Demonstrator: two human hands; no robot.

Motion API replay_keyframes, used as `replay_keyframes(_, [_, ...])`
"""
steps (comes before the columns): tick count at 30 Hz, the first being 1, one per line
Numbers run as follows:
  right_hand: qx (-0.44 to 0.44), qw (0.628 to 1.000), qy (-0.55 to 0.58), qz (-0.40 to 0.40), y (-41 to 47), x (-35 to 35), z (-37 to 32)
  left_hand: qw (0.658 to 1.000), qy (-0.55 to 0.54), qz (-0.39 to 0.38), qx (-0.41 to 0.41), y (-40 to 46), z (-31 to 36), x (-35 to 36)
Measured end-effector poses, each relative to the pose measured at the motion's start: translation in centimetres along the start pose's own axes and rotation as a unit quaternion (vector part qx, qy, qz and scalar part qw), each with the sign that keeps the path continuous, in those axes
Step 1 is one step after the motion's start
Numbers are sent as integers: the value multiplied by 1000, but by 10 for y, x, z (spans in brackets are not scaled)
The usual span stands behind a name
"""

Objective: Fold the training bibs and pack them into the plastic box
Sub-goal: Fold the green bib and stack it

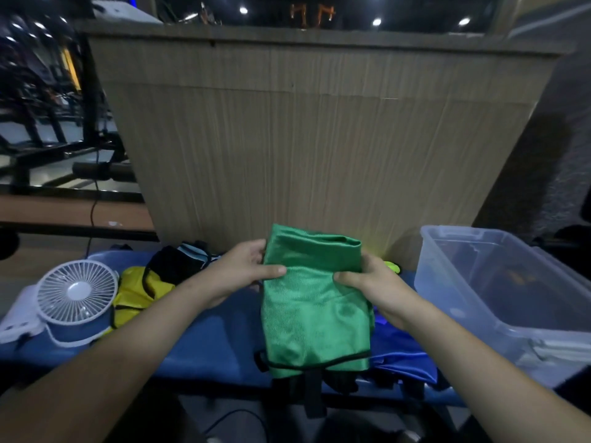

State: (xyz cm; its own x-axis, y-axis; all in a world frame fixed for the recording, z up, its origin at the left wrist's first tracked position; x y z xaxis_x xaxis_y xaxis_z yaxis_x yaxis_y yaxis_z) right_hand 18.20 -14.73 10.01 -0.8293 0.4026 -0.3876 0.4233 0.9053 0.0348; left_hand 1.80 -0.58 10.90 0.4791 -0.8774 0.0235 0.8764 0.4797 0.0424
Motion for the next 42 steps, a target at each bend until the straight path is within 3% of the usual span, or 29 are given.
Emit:
replay_keyframes(7, [81,992,-89,-28,45,5,63,996,15,3,-89,48,-79,-14])
replay_keyframes(11, [107,987,-118,-2,76,-2,88,994,85,33,-59,85,-88,-27])
replay_keyframes(17, [131,985,-112,0,99,-7,111,992,96,77,-11,113,-96,-39])
replay_keyframes(20, [142,987,-74,-20,93,-6,117,996,23,83,-36,105,-107,-35])
replay_keyframes(25, [143,989,-11,-22,73,-8,116,996,-42,27,-73,82,-121,-22])
replay_keyframes(27, [112,993,-27,-39,65,-6,115,997,-26,25,-65,74,-122,-21])
replay_keyframes(32, [-20,985,-157,-70,44,-1,109,995,77,-45,47,49,-117,-9])
replay_keyframes(38, [-106,933,-334,-84,21,7,113,947,297,-83,88,23,-133,8])
replay_keyframes(42, [-117,882,-444,-110,7,16,122,937,325,-101,77,9,-138,11])
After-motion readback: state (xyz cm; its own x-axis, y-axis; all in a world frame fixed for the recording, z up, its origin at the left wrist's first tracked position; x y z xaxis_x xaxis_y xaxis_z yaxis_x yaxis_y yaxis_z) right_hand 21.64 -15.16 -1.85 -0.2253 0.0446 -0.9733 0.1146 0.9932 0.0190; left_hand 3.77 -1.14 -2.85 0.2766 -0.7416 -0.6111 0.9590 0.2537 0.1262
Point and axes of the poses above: each hand's wrist, its own y-axis towards the middle knuckle, its own x-axis out of the palm, z = x × y, the point moved 8 cm from there along y, towards the middle knuckle, and after that the axes turned 14 degrees about -y, right-handed, at the moved point
